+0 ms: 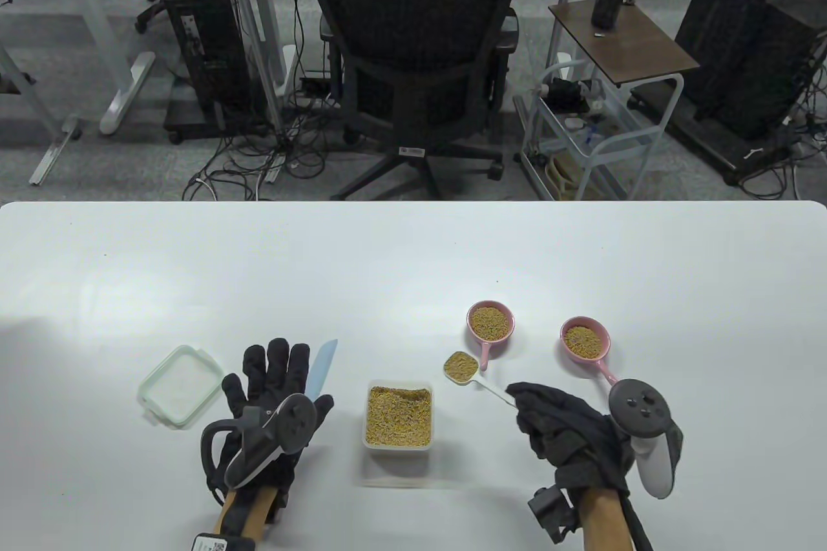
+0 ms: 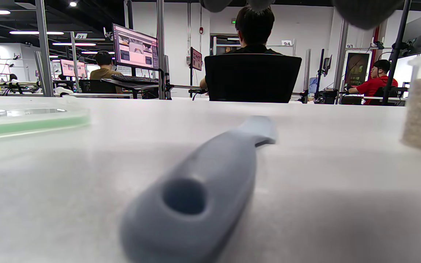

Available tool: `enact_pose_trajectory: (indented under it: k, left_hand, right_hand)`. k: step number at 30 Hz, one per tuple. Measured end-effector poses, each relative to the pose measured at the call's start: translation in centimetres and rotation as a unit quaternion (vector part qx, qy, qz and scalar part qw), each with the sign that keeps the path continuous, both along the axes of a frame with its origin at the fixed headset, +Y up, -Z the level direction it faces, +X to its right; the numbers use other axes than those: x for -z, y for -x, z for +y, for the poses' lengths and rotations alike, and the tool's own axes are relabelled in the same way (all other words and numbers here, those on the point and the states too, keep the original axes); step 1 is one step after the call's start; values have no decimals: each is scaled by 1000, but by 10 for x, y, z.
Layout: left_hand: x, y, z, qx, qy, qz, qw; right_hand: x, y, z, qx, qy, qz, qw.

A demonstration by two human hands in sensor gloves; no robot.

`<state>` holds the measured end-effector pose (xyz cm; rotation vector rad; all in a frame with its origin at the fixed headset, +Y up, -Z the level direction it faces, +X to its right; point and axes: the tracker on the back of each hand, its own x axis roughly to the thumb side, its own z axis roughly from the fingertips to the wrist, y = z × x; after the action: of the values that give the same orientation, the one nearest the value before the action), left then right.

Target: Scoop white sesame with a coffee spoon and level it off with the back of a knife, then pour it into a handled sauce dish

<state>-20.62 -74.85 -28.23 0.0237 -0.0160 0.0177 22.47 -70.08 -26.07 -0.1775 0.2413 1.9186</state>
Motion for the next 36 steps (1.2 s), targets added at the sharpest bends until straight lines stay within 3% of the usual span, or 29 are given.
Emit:
enact_pose_trajectory:
  k: [6, 13, 20, 36]
  left_hand:
    - [0, -4, 0, 5, 6, -6, 1000]
    - [1, 0, 1, 2, 7, 2, 1000]
    - [4, 4, -2, 4, 16, 9, 1000]
    - [5, 2, -5, 10, 29, 2, 1000]
  right_hand:
    - [-8, -62, 16, -27, 12, -125, 992]
    - [7, -96, -5, -45, 71, -202, 976]
    - [20, -85, -28, -117, 81, -276, 950]
    - [35, -48, -16, -377, 52, -259, 888]
